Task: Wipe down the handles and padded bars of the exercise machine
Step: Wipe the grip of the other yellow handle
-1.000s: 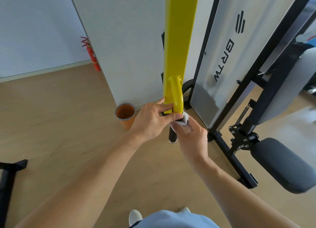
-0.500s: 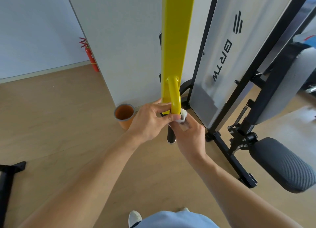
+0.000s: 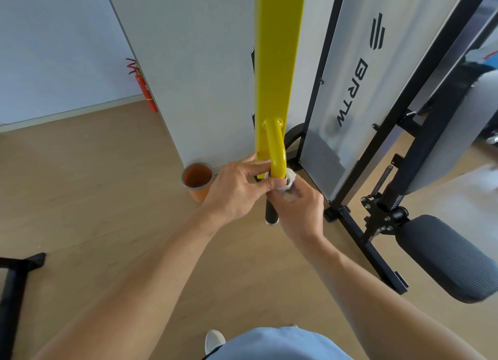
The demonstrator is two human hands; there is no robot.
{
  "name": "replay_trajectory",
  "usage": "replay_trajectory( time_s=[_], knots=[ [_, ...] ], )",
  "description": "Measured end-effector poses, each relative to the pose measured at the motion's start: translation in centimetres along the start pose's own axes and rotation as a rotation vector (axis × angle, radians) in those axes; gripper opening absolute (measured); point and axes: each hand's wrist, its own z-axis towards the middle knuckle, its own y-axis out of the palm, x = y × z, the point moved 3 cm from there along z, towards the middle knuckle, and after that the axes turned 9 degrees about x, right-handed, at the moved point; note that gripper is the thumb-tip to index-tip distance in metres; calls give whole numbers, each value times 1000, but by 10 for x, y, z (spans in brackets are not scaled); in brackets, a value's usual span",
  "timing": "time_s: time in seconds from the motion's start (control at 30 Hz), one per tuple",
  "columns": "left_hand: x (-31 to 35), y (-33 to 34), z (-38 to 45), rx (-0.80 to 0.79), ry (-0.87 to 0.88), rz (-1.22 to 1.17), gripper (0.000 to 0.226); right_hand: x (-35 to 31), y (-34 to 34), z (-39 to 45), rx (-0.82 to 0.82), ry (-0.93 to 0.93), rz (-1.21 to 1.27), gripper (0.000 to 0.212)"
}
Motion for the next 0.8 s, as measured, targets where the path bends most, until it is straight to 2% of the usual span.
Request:
replay_trajectory(
  time_s=[0.17,0.23,0.3,0.43,0.53,0.67,0.73,0.8],
  knots=[
    [2,2,0,-3,-47,5,25,64,7,-24,-165,166,-209,20],
    [5,3,0,-5,-50,8,25,71,7,-28,-166,205,-244,23],
    [6,2,0,-2,-49,-2,24,57,4,-24,-126,206,-193,23],
    [7,0,-1,-1,-20,-32,22,6,-10,-8,-1,93,76,8],
    [8,-1,0,-13,-15,-64,21,23,-9,-16,31,102,31,30],
    [4,-1,1,1,-50,-38,22,90,-4,-45,-131,175,-257,54],
    [2,-1,0,-1,-61,-39,23,89,-7,-47,-116,159,-275,56],
    [1,-2,0,-7,-56,-53,21,60,-12,-38,-33,104,-183,44]
  ],
)
